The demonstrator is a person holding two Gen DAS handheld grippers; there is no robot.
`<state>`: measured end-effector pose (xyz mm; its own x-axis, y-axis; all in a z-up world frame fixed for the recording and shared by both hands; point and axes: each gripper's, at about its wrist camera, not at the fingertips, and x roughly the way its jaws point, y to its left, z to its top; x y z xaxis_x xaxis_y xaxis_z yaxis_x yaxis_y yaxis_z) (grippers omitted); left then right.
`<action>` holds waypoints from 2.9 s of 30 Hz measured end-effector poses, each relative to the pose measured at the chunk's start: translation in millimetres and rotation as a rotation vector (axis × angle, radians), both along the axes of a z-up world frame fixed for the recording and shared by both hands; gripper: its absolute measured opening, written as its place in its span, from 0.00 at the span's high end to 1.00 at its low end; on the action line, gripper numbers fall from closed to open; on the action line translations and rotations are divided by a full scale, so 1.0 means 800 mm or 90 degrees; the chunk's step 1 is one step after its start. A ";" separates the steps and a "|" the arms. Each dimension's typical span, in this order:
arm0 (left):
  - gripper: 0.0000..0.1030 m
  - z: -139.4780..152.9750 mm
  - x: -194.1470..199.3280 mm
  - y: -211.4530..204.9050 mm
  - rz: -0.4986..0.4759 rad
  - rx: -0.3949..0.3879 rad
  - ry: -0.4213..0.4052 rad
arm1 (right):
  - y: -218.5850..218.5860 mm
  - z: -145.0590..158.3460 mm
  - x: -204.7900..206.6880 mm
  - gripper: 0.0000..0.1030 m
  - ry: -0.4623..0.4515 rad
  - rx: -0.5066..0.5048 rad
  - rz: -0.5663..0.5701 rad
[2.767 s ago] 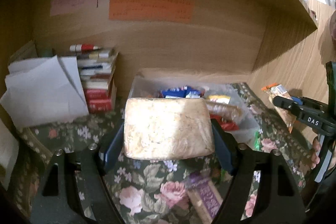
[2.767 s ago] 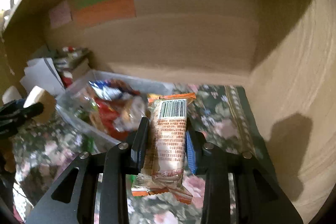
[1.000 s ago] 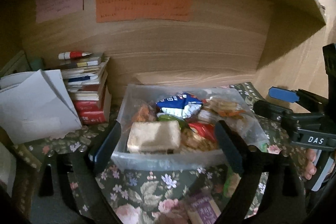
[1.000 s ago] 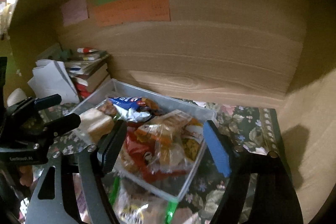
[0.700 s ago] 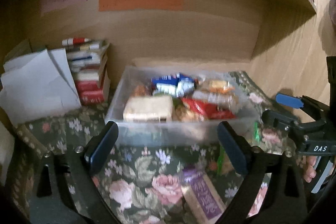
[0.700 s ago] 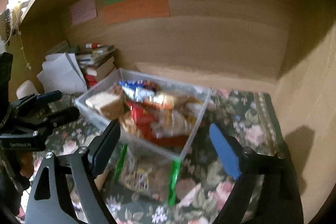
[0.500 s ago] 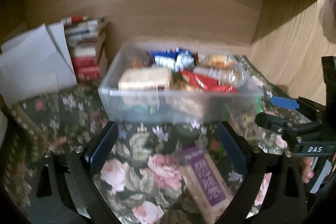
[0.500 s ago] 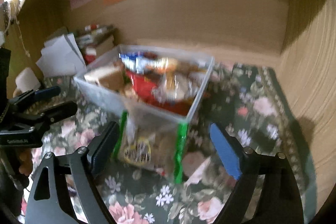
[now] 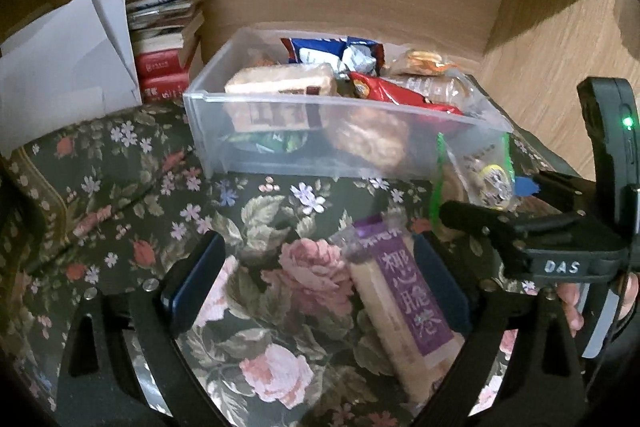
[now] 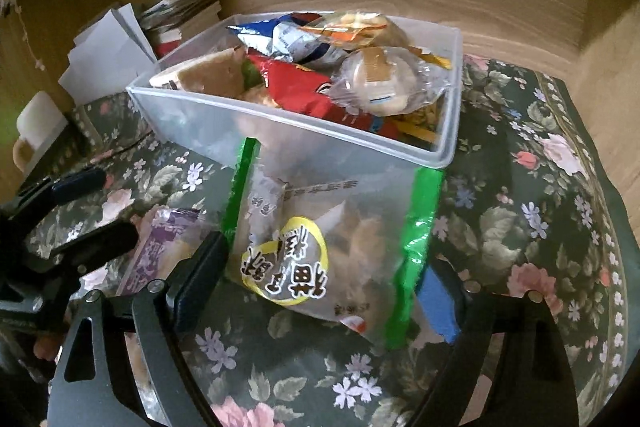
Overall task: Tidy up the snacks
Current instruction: 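Grasp the purple-labelled coconut roll with the left gripper while the right grasps the zip cookie bag, then place the coconut roll and zip cookie bag into the clear box, release both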
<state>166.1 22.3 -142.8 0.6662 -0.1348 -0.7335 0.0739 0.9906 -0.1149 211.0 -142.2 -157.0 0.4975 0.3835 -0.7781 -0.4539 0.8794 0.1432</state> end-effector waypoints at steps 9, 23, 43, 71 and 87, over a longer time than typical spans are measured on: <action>0.06 -0.018 -0.007 -0.032 -0.037 0.004 0.026 | -0.020 0.008 -0.020 0.46 -0.022 0.022 -0.013; 0.47 -0.038 -0.022 -0.053 -0.042 0.051 0.020 | -0.061 0.038 -0.056 0.47 -0.068 0.064 -0.045; 0.56 0.065 -0.007 -0.005 -0.004 0.027 -0.095 | -0.045 0.105 -0.044 0.47 -0.162 0.094 -0.025; 0.56 0.064 0.118 0.039 0.020 0.017 -0.088 | 0.055 0.075 0.069 0.47 -0.112 0.011 0.042; 0.39 0.071 0.114 0.053 0.044 -0.001 -0.105 | 0.045 0.079 0.073 0.20 -0.109 0.009 0.018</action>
<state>256.9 64.4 -86.2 0.7848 -0.0861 -0.6137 0.0239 0.9938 -0.1088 269.6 -106.1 -93.4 0.6112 0.4099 -0.6770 -0.4980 0.8641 0.0736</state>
